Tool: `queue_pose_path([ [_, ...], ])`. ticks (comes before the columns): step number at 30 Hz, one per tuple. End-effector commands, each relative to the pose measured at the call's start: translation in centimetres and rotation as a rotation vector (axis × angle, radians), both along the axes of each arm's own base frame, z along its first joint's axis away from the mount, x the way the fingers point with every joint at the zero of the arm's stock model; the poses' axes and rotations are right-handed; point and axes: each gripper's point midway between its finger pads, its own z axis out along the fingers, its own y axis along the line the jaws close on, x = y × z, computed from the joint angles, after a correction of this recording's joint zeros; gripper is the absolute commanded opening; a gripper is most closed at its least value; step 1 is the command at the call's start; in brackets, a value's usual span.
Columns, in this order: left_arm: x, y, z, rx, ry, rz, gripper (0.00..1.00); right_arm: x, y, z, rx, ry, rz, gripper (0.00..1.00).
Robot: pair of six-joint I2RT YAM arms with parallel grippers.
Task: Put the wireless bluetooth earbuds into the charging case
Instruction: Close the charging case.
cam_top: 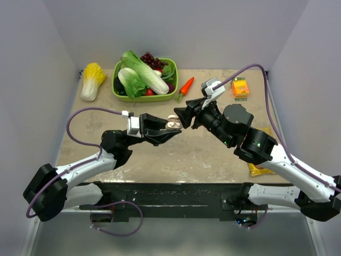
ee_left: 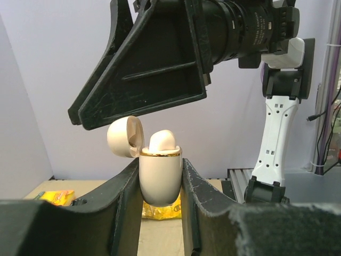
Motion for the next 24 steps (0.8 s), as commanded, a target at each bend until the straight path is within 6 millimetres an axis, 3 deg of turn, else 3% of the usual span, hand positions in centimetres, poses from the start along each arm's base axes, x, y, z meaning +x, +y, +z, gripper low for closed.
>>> queue_pose_path([
  [1, 0.1, 2.1, 5.0, -0.149, -0.134, 0.106, 0.0, -1.2, 0.5, -1.1, -0.022, 0.027, 0.068, 0.56],
  [9, 0.4, 2.3, 5.4, -0.155, -0.141, 0.14, 0.0, -1.7, 0.2, -1.6, -0.033, 0.037, 0.082, 0.54],
  [16, -1.1, 1.3, 3.8, -0.074, -0.201, 0.045, 0.0, -0.2, -2.8, 1.2, 0.078, 0.049, -0.101, 0.59],
  [19, -2.4, 0.6, 2.8, -0.01, -0.233, -0.042, 0.0, 0.0, -2.9, 1.9, 0.031, 0.056, -0.105, 0.55],
  [20, -2.7, 0.4, 2.5, 0.003, -0.239, -0.058, 0.0, 0.1, -2.4, 1.1, -0.009, 0.071, -0.091, 0.51],
  [24, -3.4, 0.2, 1.8, 0.046, -0.268, -0.1, 0.0, -0.6, -0.9, 1.0, -0.036, 0.086, -0.007, 0.38],
])
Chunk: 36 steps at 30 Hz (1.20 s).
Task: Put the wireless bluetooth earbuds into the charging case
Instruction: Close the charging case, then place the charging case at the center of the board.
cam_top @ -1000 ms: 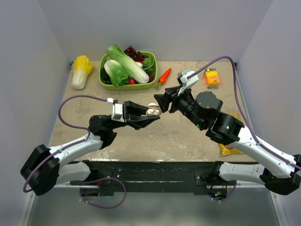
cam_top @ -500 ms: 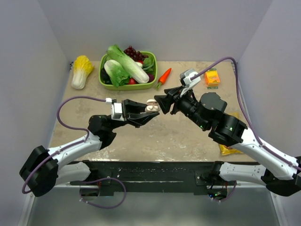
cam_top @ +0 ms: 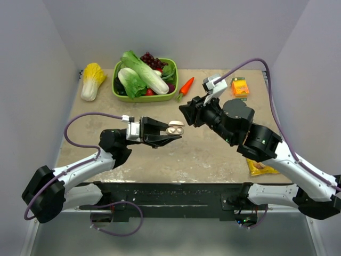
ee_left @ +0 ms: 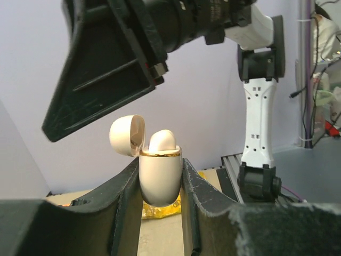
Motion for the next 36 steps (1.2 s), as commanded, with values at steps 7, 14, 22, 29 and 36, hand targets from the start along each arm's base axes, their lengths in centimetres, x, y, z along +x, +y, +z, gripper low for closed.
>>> queue_pose_path([
  [7, -1.6, 0.3, 1.5, 0.019, -0.149, -0.035, 0.0, -1.9, 2.0, -0.2, -0.027, 0.045, 0.161, 0.24],
  [14, -0.7, 0.4, 2.1, -0.004, -0.14, 0.016, 0.0, -3.0, 2.4, -0.7, -0.035, 0.063, 0.222, 0.22],
  [22, 0.9, 0.3, 2.8, -0.029, -0.107, 0.079, 0.0, -3.5, 1.7, -1.0, -0.029, 0.064, 0.223, 0.21],
  [29, 5.7, 0.8, 0.6, -0.037, 0.153, 0.27, 0.0, 0.5, -6.2, 0.9, 0.152, -0.034, -0.243, 0.41],
  [36, 13.4, 0.6, -9.9, 0.016, 0.767, 0.511, 0.0, 0.9, -8.7, -5.1, 0.127, -0.051, -0.349, 0.51],
])
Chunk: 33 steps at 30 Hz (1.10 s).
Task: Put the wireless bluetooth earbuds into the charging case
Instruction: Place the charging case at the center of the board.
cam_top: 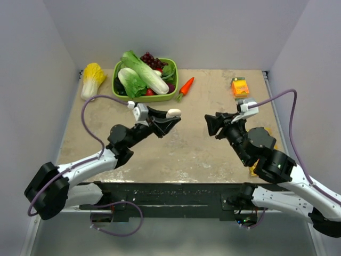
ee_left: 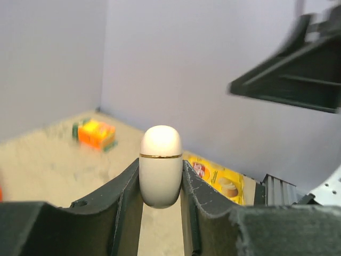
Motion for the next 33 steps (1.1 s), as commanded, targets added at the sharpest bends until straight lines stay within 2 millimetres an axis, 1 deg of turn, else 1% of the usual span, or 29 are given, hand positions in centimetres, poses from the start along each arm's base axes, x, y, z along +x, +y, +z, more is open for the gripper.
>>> queue_pose_path([
  [1, 5.9, -0.4, -7.1, 0.014, 0.422, 0.184, 0.0, 1.9, 0.1, -1.7, -0.001, 0.003, -0.106, 0.53],
  [2, 6.8, -1.2, -9.4, 0.052, 0.489, 0.191, 0.0, 1.9, 0.5, -3.2, -0.044, 0.03, -0.094, 0.54],
  [3, 7.9, -1.3, -10.3, 0.067, 0.534, 0.239, 0.0, 2.0, 0.9, -4.1, -0.063, 0.047, -0.088, 0.55],
  [4, 8.5, -1.5, -11.1, 0.075, 0.568, 0.256, 0.0, 2.1, 1.2, -5.1, -0.083, 0.064, -0.081, 0.56],
  [5, 9.2, -1.8, -13.1, 0.094, 0.612, 0.277, 0.0, 2.0, 1.4, -6.6, -0.107, 0.085, -0.075, 0.56],
  [6, 10.2, -1.7, -13.7, 0.094, 0.641, 0.319, 0.0, 1.9, 1.6, -7.3, -0.107, 0.099, -0.064, 0.56],
  [7, 10.6, -2.1, -14.5, 0.111, 0.659, 0.322, 0.0, 1.7, 1.7, -7.8, -0.104, 0.106, -0.054, 0.56],
  [8, 11.0, -2.7, -16.4, 0.156, 0.685, 0.322, 0.0, 1.6, 1.8, -9.0, -0.113, 0.118, -0.044, 0.56],
  [9, 11.5, -3.4, -16.4, 0.168, 0.693, 0.317, 0.0, 1.5, 1.9, -9.3, -0.106, 0.123, -0.035, 0.57],
  [10, 11.8, -3.8, -17.0, 0.178, 0.708, 0.313, 0.0, 1.4, 2.0, -9.7, -0.104, 0.126, -0.029, 0.58],
  [11, 12.1, -4.1, -18.5, 0.194, 0.737, 0.316, 0.0, 1.3, 2.1, -10.2, -0.102, 0.131, -0.023, 0.58],
  [12, 12.5, -4.6, -18.6, 0.198, 0.74, 0.315, 0.0, 1.3, 2.1, -10.4, -0.1, 0.136, -0.023, 0.58],
  [13, 12.8, -4.7, -19.2, 0.211, 0.751, 0.32, 0.0, 1.3, 2.2, -10.6, -0.102, 0.138, -0.02, 0.59],
  [14, 13.1, -5.0, -20.9, 0.237, 0.777, 0.327, 0.0, 1.2, 2.2, -10.8, -0.107, 0.144, -0.017, 0.59],
  [15, 13.5, -5.3, -21.0, 0.243, 0.78, 0.328, 0.0, 1.2, 2.2, -10.9, -0.105, 0.15, -0.018, 0.59],
  [16, 13.7, -5.5, -21.7, 0.256, 0.791, 0.331, 0.0, 1.2, 2.2, -11.0, -0.107, 0.151, -0.018, 0.59],
  [17, 13.8, -5.6, -23.2, 0.28, 0.814, 0.337, 0.0, 1.1, 2.2, -11.2, -0.113, 0.157, -0.016, 0.59],
  [19, 14.2, -5.9, -24.3, 0.3, 0.831, 0.344, 0.0, 1.0, 2.2, -11.1, -0.105, 0.159, -0.012, 0.59],
  [20, 14.3, -5.9, -25.8, 0.324, 0.851, 0.351, 0.0, 0.9, 2.2, -11.1, -0.107, 0.161, -0.006, 0.59],
  [22, 14.6, -6.0, -26.9, 0.343, 0.873, 0.358, 0.0, 0.8, 2.1, -11.0, -0.1, 0.162, -0.004, 0.6],
  [23, 14.5, -5.9, -28.1, 0.359, 0.893, 0.364, 0.0, 0.7, 2.1, -11.0, -0.104, 0.164, -0.004, 0.6],
  [26, 14.6, -5.7, -29.4, 0.382, 0.917, 0.373, 0.0, 0.7, 1.9, -10.7, -0.101, 0.161, -0.003, 0.61],
  [28, 14.7, -5.5, -29.8, 0.39, 0.93, 0.38, 0.01, 0.8, 1.8, -10.6, -0.105, 0.16, -0.014, 0.61],
  [30, 14.5, -5.4, -30.2, 0.406, 0.937, 0.382, 0.08, 0.8, 1.5, -10.5, -0.112, 0.157, -0.022, 0.62],
  [31, 14.6, -5.4, -30.4, 0.414, 0.94, 0.383, 0.17, 0.8, 1.5, -10.5, -0.112, 0.156, -0.024, 0.62],
  [33, 14.5, -5.2, -30.8, 0.432, 0.948, 0.389, 0.27, 0.8, 1.5, -10.5, -0.115, 0.157, -0.021, 0.63],
])
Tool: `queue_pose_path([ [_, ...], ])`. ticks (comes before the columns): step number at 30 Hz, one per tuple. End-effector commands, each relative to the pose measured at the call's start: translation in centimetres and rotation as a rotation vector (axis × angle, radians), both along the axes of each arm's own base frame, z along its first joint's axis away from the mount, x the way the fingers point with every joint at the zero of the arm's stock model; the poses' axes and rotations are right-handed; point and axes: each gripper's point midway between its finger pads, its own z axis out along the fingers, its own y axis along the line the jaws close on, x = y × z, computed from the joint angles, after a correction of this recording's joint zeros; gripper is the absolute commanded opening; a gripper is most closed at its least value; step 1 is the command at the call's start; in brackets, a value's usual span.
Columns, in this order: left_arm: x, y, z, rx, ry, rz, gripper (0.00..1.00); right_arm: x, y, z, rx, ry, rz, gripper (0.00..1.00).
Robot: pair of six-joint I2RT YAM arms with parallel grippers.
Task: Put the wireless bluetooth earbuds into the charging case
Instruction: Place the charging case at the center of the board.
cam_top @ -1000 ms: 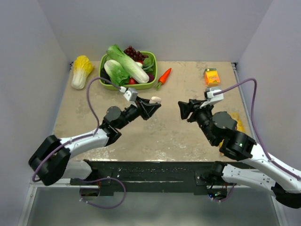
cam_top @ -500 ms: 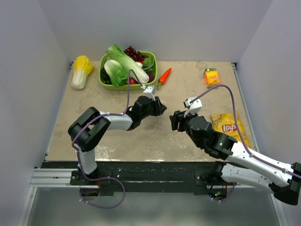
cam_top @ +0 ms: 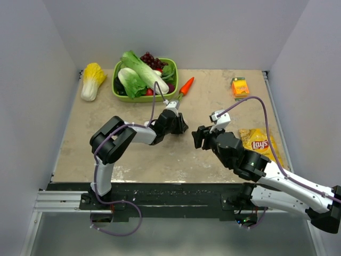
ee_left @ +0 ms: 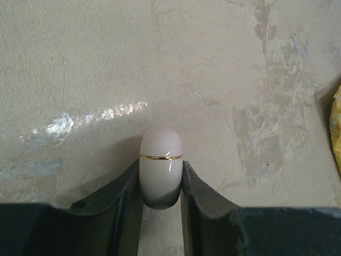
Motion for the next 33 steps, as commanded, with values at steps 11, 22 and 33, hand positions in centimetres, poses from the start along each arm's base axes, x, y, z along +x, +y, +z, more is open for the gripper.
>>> queue_pose_path([
  [11, -0.7, 4.3, -2.1, 0.078, 0.104, 0.08, 0.56, -0.1, -0.8, 1.1, 0.031, -0.005, -0.034, 0.64],
  [22, -2.7, 12.7, 6.1, 0.159, -0.003, 0.27, 0.7, 0.0, -1.3, 0.8, 0.045, -0.015, -0.059, 0.66],
  [33, -6.7, 14.6, 15.3, -0.033, -0.205, 0.31, 0.71, 0.6, 0.1, -0.6, 0.06, -0.008, -0.051, 0.74],
])
